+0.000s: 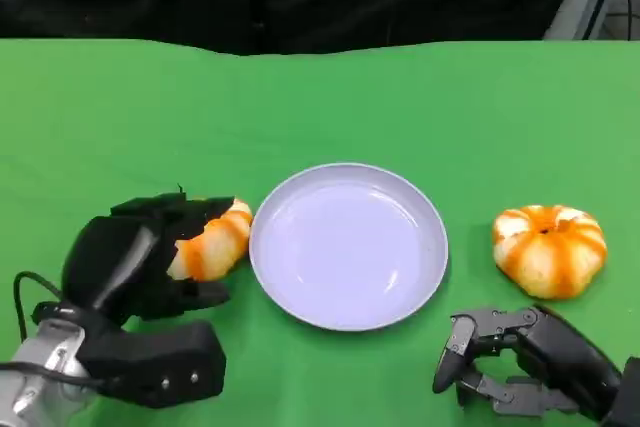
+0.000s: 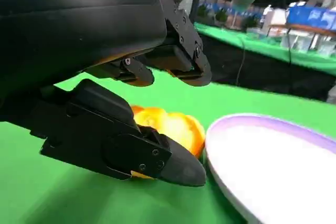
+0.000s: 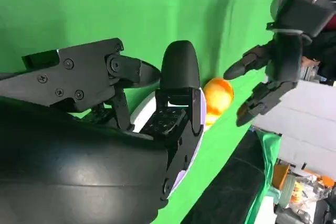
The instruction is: Grasp the bread from the table and place it into the plate.
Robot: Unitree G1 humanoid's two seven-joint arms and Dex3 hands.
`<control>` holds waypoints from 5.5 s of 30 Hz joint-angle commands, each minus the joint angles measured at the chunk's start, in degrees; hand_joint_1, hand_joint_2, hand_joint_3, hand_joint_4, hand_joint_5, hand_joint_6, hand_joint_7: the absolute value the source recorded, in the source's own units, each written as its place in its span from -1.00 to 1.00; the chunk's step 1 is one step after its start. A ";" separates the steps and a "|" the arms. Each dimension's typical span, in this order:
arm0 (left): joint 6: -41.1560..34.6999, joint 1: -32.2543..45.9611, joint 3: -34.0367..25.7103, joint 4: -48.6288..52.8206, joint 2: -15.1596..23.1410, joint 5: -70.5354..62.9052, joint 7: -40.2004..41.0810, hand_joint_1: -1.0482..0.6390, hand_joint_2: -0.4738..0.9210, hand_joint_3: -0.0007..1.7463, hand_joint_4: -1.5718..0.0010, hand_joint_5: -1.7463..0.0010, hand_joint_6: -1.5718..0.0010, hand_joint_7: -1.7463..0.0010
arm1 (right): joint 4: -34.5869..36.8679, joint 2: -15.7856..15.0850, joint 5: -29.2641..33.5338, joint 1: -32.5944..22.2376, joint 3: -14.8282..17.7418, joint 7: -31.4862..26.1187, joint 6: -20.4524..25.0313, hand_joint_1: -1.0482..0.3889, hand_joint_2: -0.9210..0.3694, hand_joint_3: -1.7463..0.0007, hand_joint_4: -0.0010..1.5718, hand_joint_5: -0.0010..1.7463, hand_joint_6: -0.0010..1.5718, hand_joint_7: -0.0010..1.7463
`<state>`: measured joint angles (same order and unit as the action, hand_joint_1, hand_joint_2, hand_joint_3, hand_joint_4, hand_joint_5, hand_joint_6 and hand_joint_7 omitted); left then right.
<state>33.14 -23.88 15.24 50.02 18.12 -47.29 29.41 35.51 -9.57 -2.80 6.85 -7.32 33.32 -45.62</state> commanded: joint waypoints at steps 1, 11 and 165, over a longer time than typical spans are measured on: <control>-0.62 -3.44 2.20 5.48 0.18 1.34 1.33 -0.75 1.00 -0.88 0.36 0.99 0.22 1.00 | -0.74 -0.69 0.12 -0.53 0.12 -0.54 0.39 0.35 -0.99 0.46 -0.09 0.78 0.03 0.21; -1.52 -7.30 5.76 12.67 -0.70 3.34 2.61 -0.74 1.00 -0.87 0.34 0.99 0.22 1.00 | -0.07 -0.64 -0.09 -0.21 0.12 -0.46 0.01 0.36 -1.00 0.45 -0.09 0.78 0.03 0.21; 7.32 -13.66 7.28 12.68 -14.42 17.54 -13.92 -0.12 1.00 -0.94 -0.01 0.98 -0.02 1.00 | -1.18 0.34 1.97 0.08 -1.75 -2.42 -0.09 0.33 -1.00 0.46 -0.11 0.78 0.00 0.22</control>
<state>39.66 -36.82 23.84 62.15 3.52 -31.93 17.87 34.52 -8.17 -0.64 7.04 -9.26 30.86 -45.52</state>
